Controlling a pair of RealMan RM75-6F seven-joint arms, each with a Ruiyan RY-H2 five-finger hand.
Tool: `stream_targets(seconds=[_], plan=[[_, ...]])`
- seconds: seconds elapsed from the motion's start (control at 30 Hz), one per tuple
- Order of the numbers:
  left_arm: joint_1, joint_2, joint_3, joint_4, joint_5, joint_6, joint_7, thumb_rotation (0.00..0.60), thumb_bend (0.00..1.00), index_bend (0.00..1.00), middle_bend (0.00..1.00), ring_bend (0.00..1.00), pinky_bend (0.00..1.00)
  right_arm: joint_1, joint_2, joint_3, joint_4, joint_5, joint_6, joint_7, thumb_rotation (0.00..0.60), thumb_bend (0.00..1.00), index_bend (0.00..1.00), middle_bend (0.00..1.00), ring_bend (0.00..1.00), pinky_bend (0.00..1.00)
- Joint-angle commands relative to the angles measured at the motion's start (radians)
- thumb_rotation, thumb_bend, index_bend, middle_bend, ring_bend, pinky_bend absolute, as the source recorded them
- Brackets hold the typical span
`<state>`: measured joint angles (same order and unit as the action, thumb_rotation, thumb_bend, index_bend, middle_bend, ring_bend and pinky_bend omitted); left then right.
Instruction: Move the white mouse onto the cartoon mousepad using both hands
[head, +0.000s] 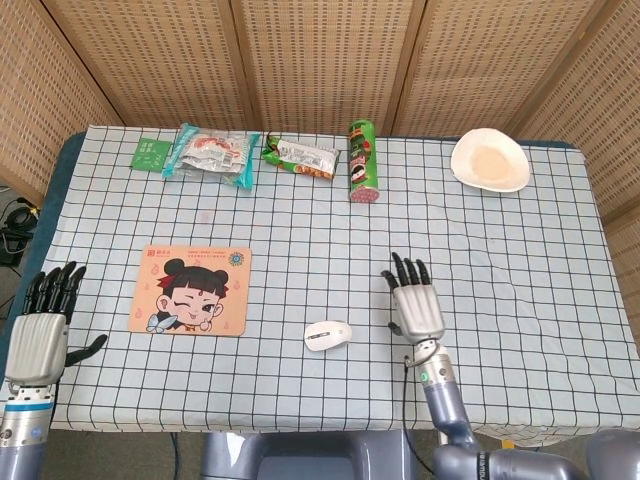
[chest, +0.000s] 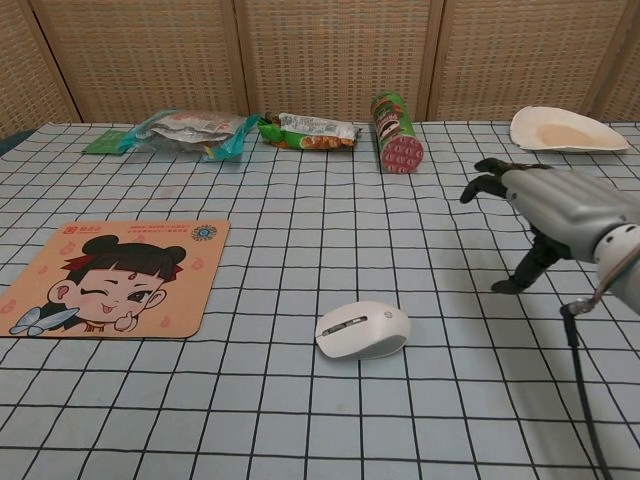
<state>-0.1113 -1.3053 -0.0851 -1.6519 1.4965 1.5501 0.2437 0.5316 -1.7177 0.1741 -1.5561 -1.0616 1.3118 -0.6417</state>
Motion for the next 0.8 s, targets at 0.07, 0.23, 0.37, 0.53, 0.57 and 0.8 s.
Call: stream_targets(seconds=[0.07,0.23,0.37,0.53,0.57,0.8], plan=[[-0.003,-0.005,0.002,0.002,0.0,-0.006,0.004,0.6,0.03,0.0,0.0,0.0,0.0,-0.07,0.109,-0.015,0.033,-0.09,0.026,0.185,0.6,0.18,0.22,0.04,0.04,0.08],[-0.016,-0.014,0.004,-0.009,0.003,-0.026,0.015,0.6,0.03,0.0,0.0,0.0,0.0,-0.134,0.189,-0.04,0.069,-0.171,0.083,0.322,0.6,0.18,0.21,0.02,0.01,0.06],[-0.035,-0.024,-0.002,-0.028,0.004,-0.047,0.044,0.6,0.03,0.0,0.0,0.0,0.0,-0.177,0.221,-0.058,0.091,-0.207,0.117,0.397,0.6,0.18,0.21,0.02,0.01,0.06],[-0.08,-0.033,-0.013,-0.083,-0.011,-0.113,0.103,0.6,0.03,0.0,0.0,0.0,0.0,-0.211,0.246,-0.066,0.113,-0.228,0.131,0.46,0.6,0.18,0.21,0.02,0.01,0.06],[-0.092,-0.036,-0.017,-0.096,-0.016,-0.129,0.121,0.6,0.03,0.0,0.0,0.0,0.0,-0.215,0.25,-0.067,0.117,-0.232,0.134,0.468,0.6,0.18,0.21,0.02,0.01,0.06],[-0.192,-0.073,-0.062,-0.166,-0.097,-0.262,0.258,0.6,0.03,0.0,0.0,0.0,0.0,-0.241,0.264,-0.061,0.131,-0.27,0.162,0.533,0.6,0.18,0.21,0.02,0.01,0.06]])
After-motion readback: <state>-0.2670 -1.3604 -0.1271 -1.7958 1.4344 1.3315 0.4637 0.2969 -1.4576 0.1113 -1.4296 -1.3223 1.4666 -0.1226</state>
